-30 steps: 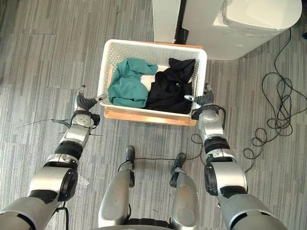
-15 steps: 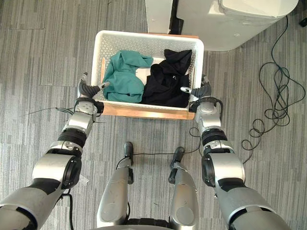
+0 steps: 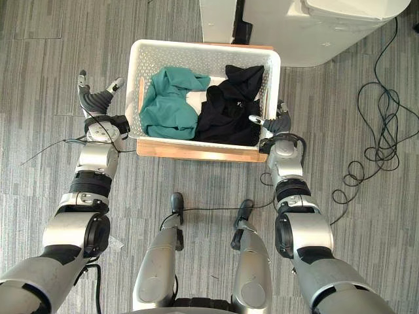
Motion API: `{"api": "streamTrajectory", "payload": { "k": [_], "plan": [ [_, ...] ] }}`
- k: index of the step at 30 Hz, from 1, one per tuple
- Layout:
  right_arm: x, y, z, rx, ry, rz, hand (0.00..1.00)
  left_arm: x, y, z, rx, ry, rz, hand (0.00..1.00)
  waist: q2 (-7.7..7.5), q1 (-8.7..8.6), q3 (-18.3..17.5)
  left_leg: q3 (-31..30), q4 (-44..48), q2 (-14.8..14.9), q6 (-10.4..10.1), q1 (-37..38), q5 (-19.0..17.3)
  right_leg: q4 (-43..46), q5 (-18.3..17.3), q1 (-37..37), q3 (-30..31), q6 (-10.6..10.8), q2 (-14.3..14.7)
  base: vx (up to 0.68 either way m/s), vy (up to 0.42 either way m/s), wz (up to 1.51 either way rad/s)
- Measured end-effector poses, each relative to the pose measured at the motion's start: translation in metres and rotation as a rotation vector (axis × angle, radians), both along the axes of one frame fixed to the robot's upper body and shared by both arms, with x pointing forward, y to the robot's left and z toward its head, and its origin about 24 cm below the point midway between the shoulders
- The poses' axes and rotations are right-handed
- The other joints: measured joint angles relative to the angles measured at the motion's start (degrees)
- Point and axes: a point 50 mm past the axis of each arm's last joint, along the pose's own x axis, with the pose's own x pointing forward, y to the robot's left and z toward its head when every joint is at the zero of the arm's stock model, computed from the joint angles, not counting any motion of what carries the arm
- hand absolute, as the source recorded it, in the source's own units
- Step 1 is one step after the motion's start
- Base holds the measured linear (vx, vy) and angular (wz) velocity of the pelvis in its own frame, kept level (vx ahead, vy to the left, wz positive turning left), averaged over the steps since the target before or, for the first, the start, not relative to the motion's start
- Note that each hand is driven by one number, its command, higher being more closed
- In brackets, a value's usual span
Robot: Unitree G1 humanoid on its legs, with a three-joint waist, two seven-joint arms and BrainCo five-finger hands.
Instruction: Pick up the laundry basket with both hands and put the clothes into the washing machine.
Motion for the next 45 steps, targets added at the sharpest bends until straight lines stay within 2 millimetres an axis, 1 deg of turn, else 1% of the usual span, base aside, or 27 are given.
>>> {"api": "streamTrajectory", "payload": {
  "k": [5, 8, 10, 13, 14, 18, 20, 24, 27, 30, 36, 39, 40, 44, 45],
  "plan": [
    [0.0, 0.0, -0.001, 0.0, -0.002, 0.001, 0.0, -0.001, -0.002, 0.005, 0.009, -0.017, -0.005, 0.0, 0.03, -0.17, 0.02, 0.31, 0.0, -0.01, 0.0, -0.42, 0.0, -0.01, 0.11, -0.62, 0.29, 0.14, 0.0, 0.0, -0.001, -0.01],
    [-0.001, -0.001, 0.0, -0.002, -0.007, -0.001, 0.0, 0.001, -0.007, 0.003, 0.047, -0.003, -0.019, 0.0, 0.55, -0.46, 0.29, 0.36, 0.0, -0.01, 0.0, -0.61, 0.0, -0.12, 0.2, -0.76, 0.3, 0.21, 0.0, 0.0, 0.0, 0.0],
    [0.0, 0.0, 0.0, 0.0, -0.007, 0.003, 0.0, 0.004, -0.012, -0.001, 0.057, 0.03, -0.033, 0.0, 0.91, -0.99, 0.48, 0.4, 0.01, -0.01, 0.0, -0.87, -0.01, -0.21, 0.28, -1.01, 0.32, 0.22, 0.01, 0.0, 0.0, 0.0],
    [0.003, 0.004, 0.007, 0.003, -0.025, 0.03, 0.0, 0.01, -0.019, -0.002, 0.039, 0.065, -0.051, 0.0, 0.92, -1.47, 0.49, 0.75, 0.19, 0.06, 0.0, -1.68, -0.01, -0.56, 0.75, -1.87, 0.58, 0.13, 0.11, 0.01, 0.003, -0.08],
    [0.005, 0.007, 0.013, 0.013, -0.038, 0.035, 0.0, 0.015, -0.027, -0.001, 0.039, 0.092, -0.08, 0.0, 0.99, -1.47, 0.52, 1.18, 0.3, 0.24, 0.0, -2.1, -0.01, -1.65, 1.61, -2.08, 0.97, 0.13, 0.47, 0.01, 0.005, -0.14],
    [0.007, 0.008, 0.02, 0.018, -0.055, 0.038, 0.0, 0.021, -0.028, 0.005, 0.045, 0.113, -0.077, 0.0, 1.04, -1.3, 0.55, 1.82, 0.69, 0.45, 0.0, -2.7, -0.03, -2.13, 2.18, -2.74, 1.87, 0.08, 0.73, 0.0, 0.002, -0.1],
    [0.008, 0.009, 0.023, 0.018, -0.063, 0.04, 0.0, 0.022, -0.027, 0.007, 0.044, 0.118, -0.075, 0.0, 1.06, -1.32, 0.56, 1.93, 1.08, 0.52, 0.01, -3.1, -0.09, -2.22, 2.3, -2.95, 1.94, 0.05, 0.75, -0.01, 0.0, -0.02],
    [0.011, 0.016, 0.035, 0.002, -0.093, 0.062, 0.0, 0.025, -0.024, 0.016, 0.026, 0.113, -0.076, 0.0, 1.07, -1.13, 0.57, 2.82, 3.6, 1.38, 0.38, -5.54, -0.93, -3.45, 3.69, -4.04, 2.25, -0.05, 1.4, -0.03, 0.004, -0.11],
    [0.013, 0.021, 0.043, 0.0, -0.106, 0.074, 0.0, 0.026, -0.02, 0.024, -0.032, 0.102, -0.074, 0.0, 1.04, -0.6, 0.58, 3.52, 5.49, 2.52, 0.42, -6.84, -1.68, -4.25, 4.7, -4.67, 2.88, -0.32, 2.04, -0.03, -0.013, -0.18],
    [0.013, 0.024, 0.045, -0.018, -0.1, 0.084, 0.0, 0.026, -0.016, 0.024, -0.068, 0.104, -0.089, 0.0, 1.03, 0.23, 0.57, 4.18, 7.16, 3.46, 0.34, -7.45, -2.57, -4.9, 5.28, -4.71, 3.48, -0.39, 2.58, -0.01, -0.01, -0.17],
    [0.014, 0.031, 0.05, -0.098, -0.088, 0.112, 0.0, 0.026, -0.007, 0.026, -0.104, 0.106, -0.096, 0.0, 0.89, 0.24, 0.5, 4.57, 8.23, 4.58, 0.07, -7.76, -2.82, -5.04, 5.59, -4.46, 3.45, -0.64, 3.43, 0.02, -0.025, -0.05],
    [0.016, 0.037, 0.057, -0.145, -0.08, 0.155, 0.0, 0.026, -0.004, 0.024, -0.118, 0.117, -0.114, 0.0, 0.52, 0.25, 0.3, 4.58, 8.35, 5.06, 0.06, -7.59, -2.81, -5.1, 5.81, -4.12, 3.32, -0.83, 3.9, 0.0, 0.0, 0.0],
    [0.017, 0.041, 0.062, -0.169, -0.084, 0.178, 0.0, 0.027, -0.006, 0.021, -0.114, 0.133, -0.129, 0.0, 0.52, 0.24, 0.3, 4.57, 8.35, 5.13, 0.06, -7.3, -2.8, -5.23, 5.87, -3.75, 3.26, -0.83, 3.98, 0.0, 0.0, 0.0],
    [0.019, 0.045, 0.07, -0.177, -0.095, 0.207, 0.0, 0.027, -0.008, 0.008, -0.064, 0.201, -0.156, 0.0, 0.37, 0.04, 0.23, 4.6, 8.13, 5.2, 0.06, -5.9, -2.8, -6.67, 6.52, -1.72, 3.16, -0.72, 4.25, 0.0, 0.0, 0.0],
    [0.02, 0.046, 0.071, -0.177, -0.082, 0.214, 0.0, 0.027, -0.009, 0.004, -0.041, 0.224, -0.16, 0.0, -0.23, 0.08, -0.14, 4.83, 8.01, 5.24, 0.06, -5.68, -2.8, -7.24, 6.88, -1.48, 3.33, -0.8, 4.38, 0.01, -0.009, -0.04]
  ]
}}
